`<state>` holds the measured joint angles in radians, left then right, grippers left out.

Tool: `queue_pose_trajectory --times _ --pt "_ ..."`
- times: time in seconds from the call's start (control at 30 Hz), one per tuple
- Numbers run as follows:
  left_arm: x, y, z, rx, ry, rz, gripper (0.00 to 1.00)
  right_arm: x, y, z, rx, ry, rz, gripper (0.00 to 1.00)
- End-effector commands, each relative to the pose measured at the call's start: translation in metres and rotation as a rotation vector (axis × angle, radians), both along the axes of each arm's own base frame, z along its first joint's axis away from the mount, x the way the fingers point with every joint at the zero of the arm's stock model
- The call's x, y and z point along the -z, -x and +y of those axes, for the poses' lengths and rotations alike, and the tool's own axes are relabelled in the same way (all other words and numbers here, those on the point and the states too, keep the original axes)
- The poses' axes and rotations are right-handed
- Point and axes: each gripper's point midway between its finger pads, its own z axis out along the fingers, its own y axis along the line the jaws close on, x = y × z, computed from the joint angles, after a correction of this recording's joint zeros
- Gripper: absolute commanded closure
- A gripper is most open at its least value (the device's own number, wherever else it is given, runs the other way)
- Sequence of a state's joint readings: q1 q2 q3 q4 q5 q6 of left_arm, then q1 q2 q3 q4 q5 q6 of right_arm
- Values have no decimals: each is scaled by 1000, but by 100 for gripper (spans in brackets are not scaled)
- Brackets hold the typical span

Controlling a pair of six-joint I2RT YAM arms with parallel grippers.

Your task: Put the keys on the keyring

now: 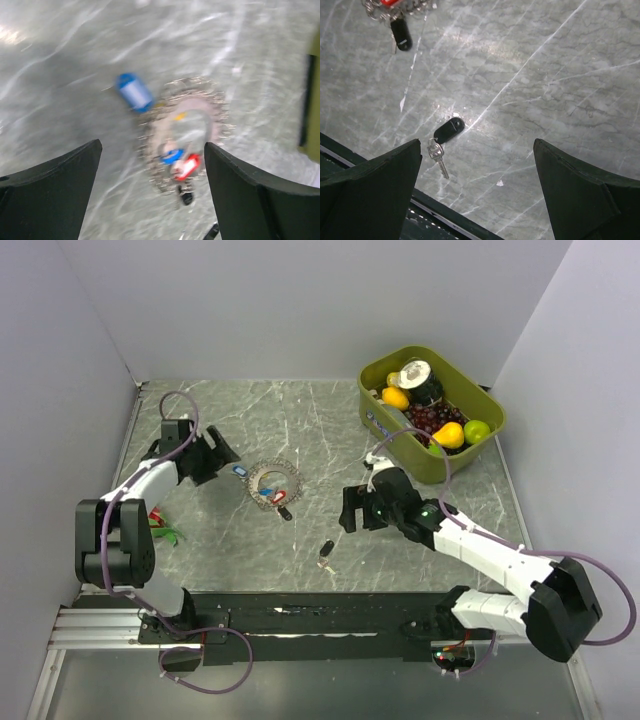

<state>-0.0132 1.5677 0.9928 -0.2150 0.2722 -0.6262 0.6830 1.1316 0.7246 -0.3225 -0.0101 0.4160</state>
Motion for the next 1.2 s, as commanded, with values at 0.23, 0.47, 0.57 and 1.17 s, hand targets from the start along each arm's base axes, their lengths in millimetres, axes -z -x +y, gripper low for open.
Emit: queue_pose_trajectory --times 0.23,0.47,0.57,1.17 --pt "32 18 -16 -3 106 127 15 8 1 27 -87 -2 40 0" --pt "53 13 -54 69 59 176 20 12 2 28 -95 9 51 0" --pt "64 11 -63 72 3 202 23 13 2 27 -94 13 52 0" --pt "115 34 -51 119 -599 384 29 16 -1 28 -104 34 58 0"
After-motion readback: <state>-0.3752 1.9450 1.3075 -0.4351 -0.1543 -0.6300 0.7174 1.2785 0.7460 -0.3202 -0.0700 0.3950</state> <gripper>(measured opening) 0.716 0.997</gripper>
